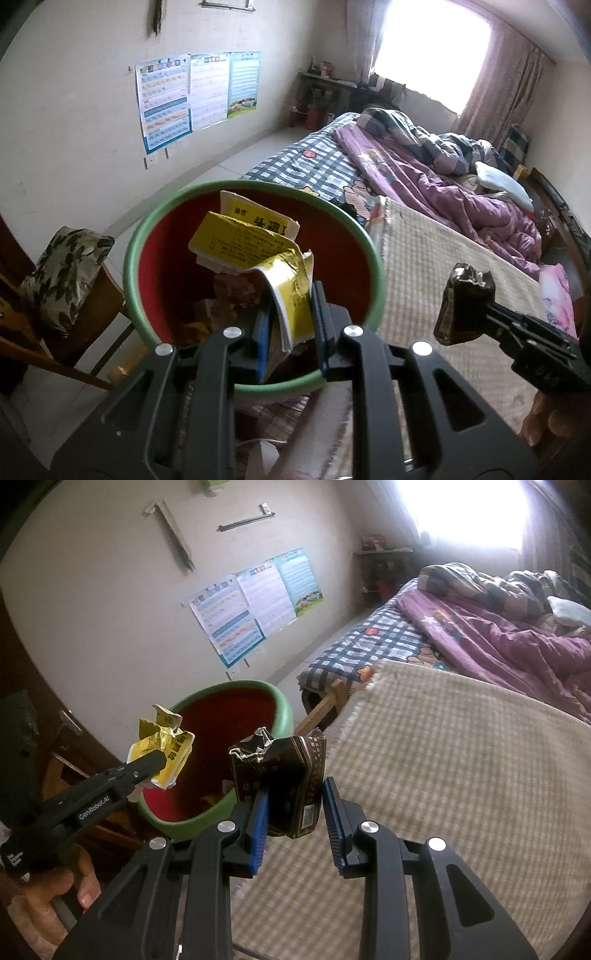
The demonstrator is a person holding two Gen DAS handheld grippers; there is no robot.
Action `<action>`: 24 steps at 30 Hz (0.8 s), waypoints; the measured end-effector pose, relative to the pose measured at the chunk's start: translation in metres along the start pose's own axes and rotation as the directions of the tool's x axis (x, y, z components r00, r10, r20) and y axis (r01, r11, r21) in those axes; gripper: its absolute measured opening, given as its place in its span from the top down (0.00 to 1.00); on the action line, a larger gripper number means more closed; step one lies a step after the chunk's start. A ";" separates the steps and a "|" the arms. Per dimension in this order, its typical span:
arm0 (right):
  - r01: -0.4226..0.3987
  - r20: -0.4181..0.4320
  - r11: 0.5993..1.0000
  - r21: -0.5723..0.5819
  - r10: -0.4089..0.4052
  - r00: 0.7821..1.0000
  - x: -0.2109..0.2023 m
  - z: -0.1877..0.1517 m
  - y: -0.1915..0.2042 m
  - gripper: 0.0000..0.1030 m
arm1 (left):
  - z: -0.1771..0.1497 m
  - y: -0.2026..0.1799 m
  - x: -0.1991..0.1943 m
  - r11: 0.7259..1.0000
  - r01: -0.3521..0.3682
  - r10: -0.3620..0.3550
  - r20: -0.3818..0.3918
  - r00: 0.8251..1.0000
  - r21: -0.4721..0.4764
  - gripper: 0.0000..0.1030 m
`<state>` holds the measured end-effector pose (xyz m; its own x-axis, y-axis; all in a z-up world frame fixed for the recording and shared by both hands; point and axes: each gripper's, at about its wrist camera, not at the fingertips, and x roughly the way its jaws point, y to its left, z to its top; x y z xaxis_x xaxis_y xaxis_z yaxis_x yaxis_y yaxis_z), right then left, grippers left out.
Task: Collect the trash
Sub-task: 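Carry the yellow bag with the left tool while the right tool carries the dark brown bag to the bin, then open the left tool over the bin while the right tool releases the dark brown bag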
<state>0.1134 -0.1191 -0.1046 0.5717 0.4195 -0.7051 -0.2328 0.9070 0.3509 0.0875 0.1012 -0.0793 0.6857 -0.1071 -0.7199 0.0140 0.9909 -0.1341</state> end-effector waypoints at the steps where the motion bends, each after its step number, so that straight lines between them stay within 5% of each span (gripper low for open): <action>1: -0.002 -0.001 1.000 -0.003 0.002 1.000 0.002 0.001 0.003 0.73 | 0.001 0.004 0.000 1.000 -0.002 0.002 -0.001 1.000 -0.001 0.82; 24: 0.004 -0.001 0.999 -0.036 -0.004 1.000 0.037 0.016 0.044 0.73 | 0.019 0.043 0.018 1.000 0.011 -0.011 -0.013 1.000 0.001 0.81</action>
<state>0.1369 -0.0649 -0.1051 0.5716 0.4163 -0.7070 -0.2590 0.9092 0.3260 0.1147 0.1439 -0.0849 0.6757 -0.1191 -0.7275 0.0223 0.9897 -0.1413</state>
